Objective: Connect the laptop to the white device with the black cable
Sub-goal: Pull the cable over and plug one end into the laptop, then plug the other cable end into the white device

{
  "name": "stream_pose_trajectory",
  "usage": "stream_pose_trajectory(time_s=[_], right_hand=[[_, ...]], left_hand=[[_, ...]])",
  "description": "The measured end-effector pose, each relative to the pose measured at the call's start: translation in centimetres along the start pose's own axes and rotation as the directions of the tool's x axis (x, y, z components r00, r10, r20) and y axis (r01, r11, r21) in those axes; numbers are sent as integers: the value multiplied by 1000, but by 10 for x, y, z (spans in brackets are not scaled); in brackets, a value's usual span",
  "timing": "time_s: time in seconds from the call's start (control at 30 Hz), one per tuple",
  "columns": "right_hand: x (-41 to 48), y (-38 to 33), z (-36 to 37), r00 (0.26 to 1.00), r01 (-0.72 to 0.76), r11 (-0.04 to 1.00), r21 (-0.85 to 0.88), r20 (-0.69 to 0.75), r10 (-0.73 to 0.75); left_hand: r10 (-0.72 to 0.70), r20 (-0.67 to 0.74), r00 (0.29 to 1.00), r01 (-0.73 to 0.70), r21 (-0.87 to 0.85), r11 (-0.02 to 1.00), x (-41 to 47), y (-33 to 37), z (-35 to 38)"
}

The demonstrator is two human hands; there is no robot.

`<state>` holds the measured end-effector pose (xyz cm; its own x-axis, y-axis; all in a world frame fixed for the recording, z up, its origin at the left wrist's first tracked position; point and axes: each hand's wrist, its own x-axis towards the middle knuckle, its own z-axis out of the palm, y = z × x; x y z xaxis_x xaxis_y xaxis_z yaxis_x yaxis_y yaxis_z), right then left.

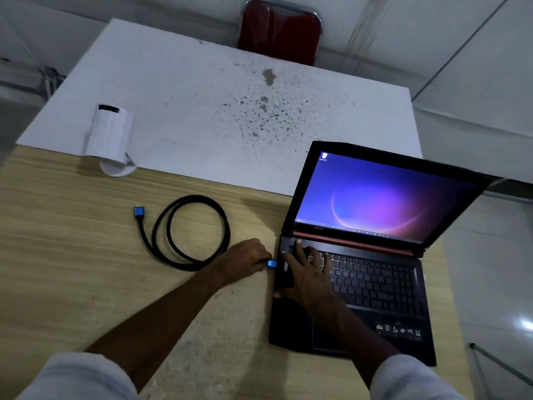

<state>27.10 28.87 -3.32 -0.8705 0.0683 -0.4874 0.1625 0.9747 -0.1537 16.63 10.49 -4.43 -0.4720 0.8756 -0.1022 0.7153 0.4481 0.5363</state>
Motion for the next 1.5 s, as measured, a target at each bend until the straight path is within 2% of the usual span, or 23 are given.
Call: stream_pose_trajectory(time_s=[0.13,0.33,0.43,0.6,0.77,0.9,1.0,1.07,1.13,1.23,1.33,1.4,1.43,1.5], right_hand=[[-1,-1,-2,1000,-2,1000,7,7,2],[-3,-4,-6,1000,4,1000,-16,22,-4],[-3,-5,-8,1000,0,999,-32,29,1],[-5,-7,-11,1000,2,999,-44,25,-1],[-10,-7,-11,1000,7,1000,-29,25,-6],[-10,-7,-13,999,26,999,-25,26,-25],[-8,-10,-12,1000,7,1000,-1,12,-7],[-9,-16,-8,998,-12,1000,-21,-56,11],[-8,-30,-3,989,8,999,-46,-146,-15],[-5,-63,0,973,100,994,-52,-204,-109],[-3,-101,1,966,179,984,-2,-188,-176],[-2,-121,2,964,219,976,2,-156,-216],[0,-130,4,965,222,975,-21,-137,-223],[4,-138,6,973,186,980,-72,-124,-193]], left_hand=[[28,14,1000,-29,90,996,1,1,-2],[-13,4,1000,12,157,987,-1,8,1],[-37,12,999,35,122,992,0,7,0],[-160,29,987,160,9,987,1,15,-1],[-286,66,956,284,32,958,-7,22,-4],[-339,-54,939,343,182,921,-25,13,-5],[-336,-168,927,367,209,907,-47,0,-8],[-334,-219,917,376,188,908,-65,-7,-12],[-360,-317,877,422,150,894,-87,-15,-18],[-508,-437,742,572,20,820,-117,-28,-31],[-750,-410,520,709,-282,646,-140,-45,-40],[-869,-328,370,730,-475,491,-149,-56,-43],[-897,-295,330,716,-540,442,-153,-61,-44],[-904,-288,316,669,-608,427,-155,-71,-44]])
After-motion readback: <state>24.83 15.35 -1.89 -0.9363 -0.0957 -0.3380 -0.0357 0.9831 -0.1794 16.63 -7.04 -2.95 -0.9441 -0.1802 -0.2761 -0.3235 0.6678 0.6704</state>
